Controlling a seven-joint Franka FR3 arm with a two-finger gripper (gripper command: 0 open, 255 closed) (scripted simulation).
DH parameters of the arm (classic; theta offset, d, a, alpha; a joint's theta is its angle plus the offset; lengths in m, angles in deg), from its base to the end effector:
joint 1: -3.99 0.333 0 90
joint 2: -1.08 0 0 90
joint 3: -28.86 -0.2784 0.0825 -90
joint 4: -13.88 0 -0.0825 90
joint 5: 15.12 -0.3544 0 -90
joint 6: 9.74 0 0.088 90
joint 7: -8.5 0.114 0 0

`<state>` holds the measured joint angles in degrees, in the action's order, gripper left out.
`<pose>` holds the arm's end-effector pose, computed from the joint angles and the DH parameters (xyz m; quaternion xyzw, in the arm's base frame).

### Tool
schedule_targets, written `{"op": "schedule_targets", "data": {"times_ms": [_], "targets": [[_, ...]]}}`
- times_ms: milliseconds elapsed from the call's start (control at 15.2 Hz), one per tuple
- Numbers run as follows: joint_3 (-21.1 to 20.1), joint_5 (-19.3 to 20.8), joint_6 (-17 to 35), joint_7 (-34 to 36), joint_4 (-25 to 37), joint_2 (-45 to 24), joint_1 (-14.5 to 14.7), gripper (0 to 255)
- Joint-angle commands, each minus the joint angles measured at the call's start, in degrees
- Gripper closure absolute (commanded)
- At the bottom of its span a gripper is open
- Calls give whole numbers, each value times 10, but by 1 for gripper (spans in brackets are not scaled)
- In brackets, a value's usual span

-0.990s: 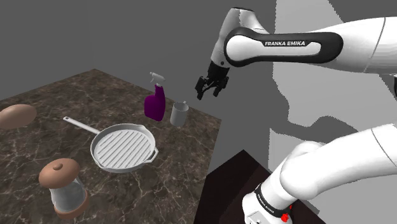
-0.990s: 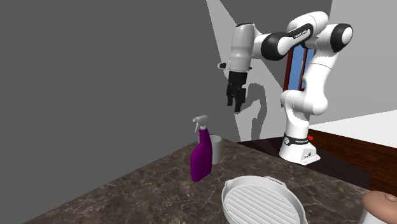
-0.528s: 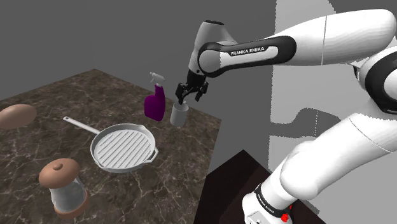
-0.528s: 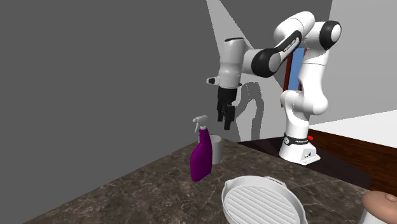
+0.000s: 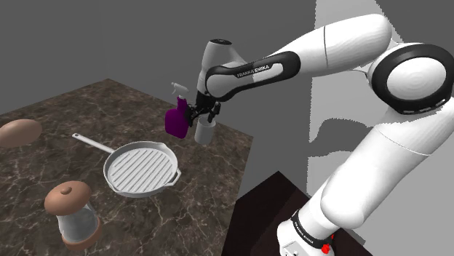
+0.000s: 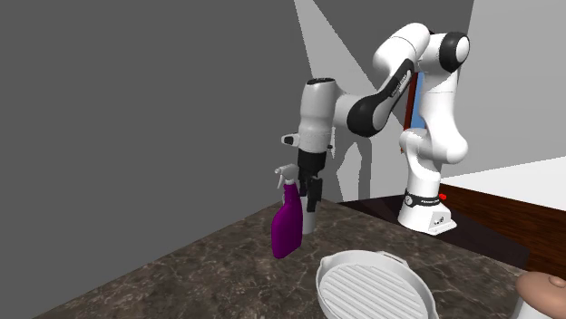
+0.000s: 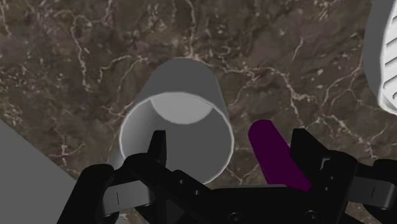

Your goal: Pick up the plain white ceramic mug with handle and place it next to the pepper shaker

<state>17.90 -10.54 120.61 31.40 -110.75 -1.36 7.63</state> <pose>0.5050 0.1288 0.3515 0.9981 -0.0476 0.0363 0.0164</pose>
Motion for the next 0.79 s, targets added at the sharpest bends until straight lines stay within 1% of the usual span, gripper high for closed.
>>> {"op": "schedule_targets", "data": {"times_ms": [0, 264, 726], "targets": [[1, 4, 15, 3, -1, -14, 0, 0], [2, 11, 41, 7, -9, -32, 0, 0], [2, 11, 40, 7, -9, -32, 0, 0]]}}
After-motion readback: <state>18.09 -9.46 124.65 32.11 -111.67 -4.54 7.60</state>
